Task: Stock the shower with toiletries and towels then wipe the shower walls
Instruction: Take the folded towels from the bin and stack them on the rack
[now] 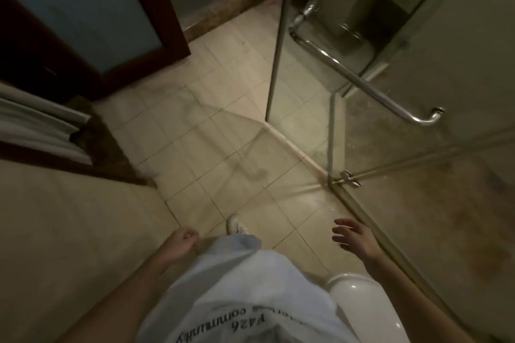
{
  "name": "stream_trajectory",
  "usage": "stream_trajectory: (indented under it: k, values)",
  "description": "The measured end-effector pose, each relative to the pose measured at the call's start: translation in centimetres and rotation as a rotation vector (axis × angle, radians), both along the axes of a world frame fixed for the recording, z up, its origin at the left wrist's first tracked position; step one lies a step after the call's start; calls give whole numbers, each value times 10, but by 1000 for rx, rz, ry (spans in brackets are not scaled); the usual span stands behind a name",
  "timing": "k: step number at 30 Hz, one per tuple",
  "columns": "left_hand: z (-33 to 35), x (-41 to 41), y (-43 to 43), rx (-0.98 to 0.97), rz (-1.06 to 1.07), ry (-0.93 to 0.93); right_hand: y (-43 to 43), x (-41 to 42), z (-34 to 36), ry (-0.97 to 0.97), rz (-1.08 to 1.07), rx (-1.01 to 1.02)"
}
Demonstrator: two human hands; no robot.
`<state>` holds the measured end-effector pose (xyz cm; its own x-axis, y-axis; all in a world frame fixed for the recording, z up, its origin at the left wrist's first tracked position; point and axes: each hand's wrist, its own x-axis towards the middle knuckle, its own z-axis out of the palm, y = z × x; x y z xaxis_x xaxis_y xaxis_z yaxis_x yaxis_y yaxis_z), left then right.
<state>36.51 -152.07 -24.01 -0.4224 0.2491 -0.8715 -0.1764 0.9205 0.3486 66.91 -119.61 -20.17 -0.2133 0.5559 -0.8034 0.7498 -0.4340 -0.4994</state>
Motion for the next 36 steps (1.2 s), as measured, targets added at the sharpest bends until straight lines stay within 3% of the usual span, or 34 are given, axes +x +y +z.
stream_trajectory:
  k: [8,15,23,26,32,36]
  values:
    - [12,-135,32,81,192,68,-14,-87,-24,-272,292,-69]
    - [13,-238,33,65,359,95,12,-223,-49,-286,563,-76]
    - [16,-324,52,-99,542,76,97,-436,-65,-133,557,-104]
    - [23,-361,79,-77,565,61,134,-511,-60,-69,547,-53]
    - [23,-443,132,-29,534,34,195,-637,-32,47,559,-2]
    - [18,-507,169,-46,431,-1,228,-674,-31,-6,565,65]
